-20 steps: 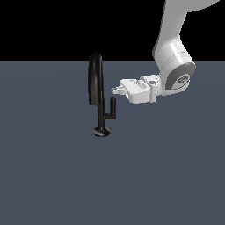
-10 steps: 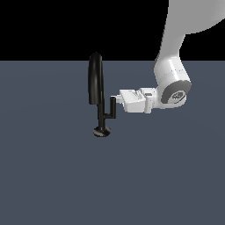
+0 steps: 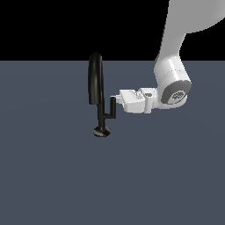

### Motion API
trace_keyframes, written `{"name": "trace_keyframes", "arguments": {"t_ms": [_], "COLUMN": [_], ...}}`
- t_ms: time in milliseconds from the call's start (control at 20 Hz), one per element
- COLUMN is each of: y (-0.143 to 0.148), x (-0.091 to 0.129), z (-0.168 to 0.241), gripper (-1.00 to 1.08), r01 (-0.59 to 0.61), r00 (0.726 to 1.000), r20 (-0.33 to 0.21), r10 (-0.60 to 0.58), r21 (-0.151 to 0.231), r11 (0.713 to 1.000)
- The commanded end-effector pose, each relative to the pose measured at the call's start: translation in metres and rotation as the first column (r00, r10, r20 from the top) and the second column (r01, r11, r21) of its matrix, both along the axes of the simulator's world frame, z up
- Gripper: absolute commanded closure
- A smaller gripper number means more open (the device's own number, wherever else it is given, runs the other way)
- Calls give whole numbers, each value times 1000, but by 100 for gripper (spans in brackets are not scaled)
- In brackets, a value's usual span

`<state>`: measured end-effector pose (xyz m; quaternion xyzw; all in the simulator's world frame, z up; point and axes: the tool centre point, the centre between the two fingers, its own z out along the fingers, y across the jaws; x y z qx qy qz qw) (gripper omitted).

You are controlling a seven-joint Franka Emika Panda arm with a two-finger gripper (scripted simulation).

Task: Turn on the faucet by rotating a designated handle.

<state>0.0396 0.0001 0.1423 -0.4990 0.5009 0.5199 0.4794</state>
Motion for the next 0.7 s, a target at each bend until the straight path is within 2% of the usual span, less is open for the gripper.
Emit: {"name": "trace_keyframes", "arguments": {"t_ms": [0, 650], "y": [0, -2], "x": [-5, -41], "z": [2, 15], "gripper": [108, 108], "r01": [0, 0], "r00": [1000, 1000], "r20": [0, 0], "r10": [0, 0], "r21": [0, 0], "r11": [1000, 1000]}}
